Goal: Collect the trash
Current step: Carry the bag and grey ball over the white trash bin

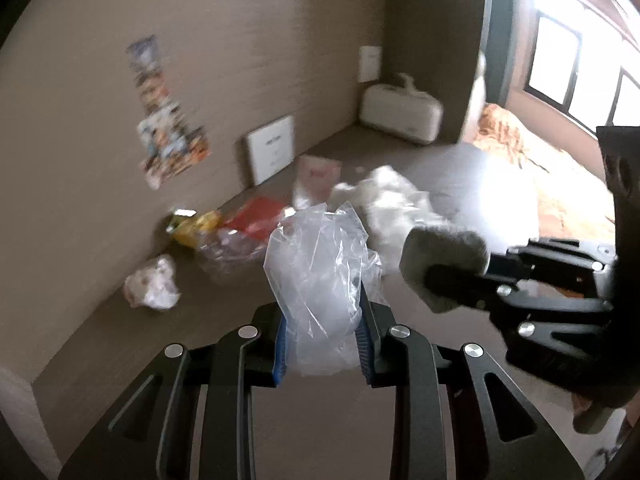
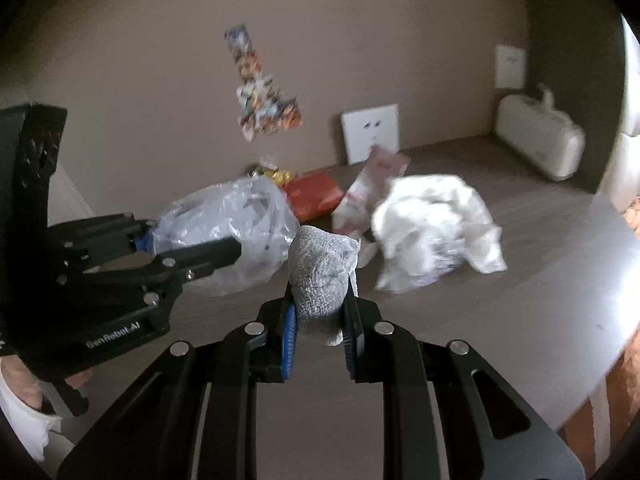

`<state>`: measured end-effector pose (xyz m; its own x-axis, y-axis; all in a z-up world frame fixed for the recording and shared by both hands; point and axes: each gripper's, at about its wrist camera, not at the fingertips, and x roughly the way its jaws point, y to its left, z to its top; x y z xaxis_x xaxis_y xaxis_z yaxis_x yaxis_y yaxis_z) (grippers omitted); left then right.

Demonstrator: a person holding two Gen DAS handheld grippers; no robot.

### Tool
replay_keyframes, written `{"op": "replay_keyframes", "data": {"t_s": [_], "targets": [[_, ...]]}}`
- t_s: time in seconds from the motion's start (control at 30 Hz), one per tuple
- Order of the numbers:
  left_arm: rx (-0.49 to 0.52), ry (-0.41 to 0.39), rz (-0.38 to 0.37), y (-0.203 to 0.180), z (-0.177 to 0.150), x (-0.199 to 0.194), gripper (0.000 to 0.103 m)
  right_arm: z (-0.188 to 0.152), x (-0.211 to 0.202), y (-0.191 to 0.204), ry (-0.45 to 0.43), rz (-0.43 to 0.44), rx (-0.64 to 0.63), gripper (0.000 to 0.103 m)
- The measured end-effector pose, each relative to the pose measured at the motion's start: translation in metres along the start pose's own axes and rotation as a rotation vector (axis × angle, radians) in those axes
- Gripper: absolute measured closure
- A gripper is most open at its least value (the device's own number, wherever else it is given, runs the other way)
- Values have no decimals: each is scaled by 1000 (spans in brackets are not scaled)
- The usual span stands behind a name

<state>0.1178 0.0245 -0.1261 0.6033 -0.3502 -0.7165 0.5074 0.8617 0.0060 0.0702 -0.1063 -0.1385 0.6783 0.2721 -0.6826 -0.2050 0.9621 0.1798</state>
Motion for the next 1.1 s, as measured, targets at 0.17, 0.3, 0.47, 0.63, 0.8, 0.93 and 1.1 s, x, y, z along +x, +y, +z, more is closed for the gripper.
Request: {"op": "replay_keyframes", "data": {"t_s": [0.17, 0.3, 0.47, 0.63, 0.8, 0.93, 1.1], "targets": [[94, -12, -58, -60, 12, -5, 76, -16, -55, -42, -41, -93, 65, 82], [172, -11, -140, -119, 22, 4, 76, -38, -97, -89, -55, -185, 152, 82], [296, 21, -261, -211, 26, 29, 76, -72, -141, -143, -55, -297, 267, 82], [407, 73, -360, -300, 17, 62, 76, -125, -178, -203, -35, -404, 403, 82], [489, 136, -439, -381, -1, 108, 76, -180, -180, -261, 3, -439, 507, 82], [548, 190, -477, -429, -26, 152, 76, -226, -159, -302, 51, -457, 572, 82], [583, 285, -493, -470, -75, 230, 76, -293, -112, -366, 112, -456, 646, 82]]}}
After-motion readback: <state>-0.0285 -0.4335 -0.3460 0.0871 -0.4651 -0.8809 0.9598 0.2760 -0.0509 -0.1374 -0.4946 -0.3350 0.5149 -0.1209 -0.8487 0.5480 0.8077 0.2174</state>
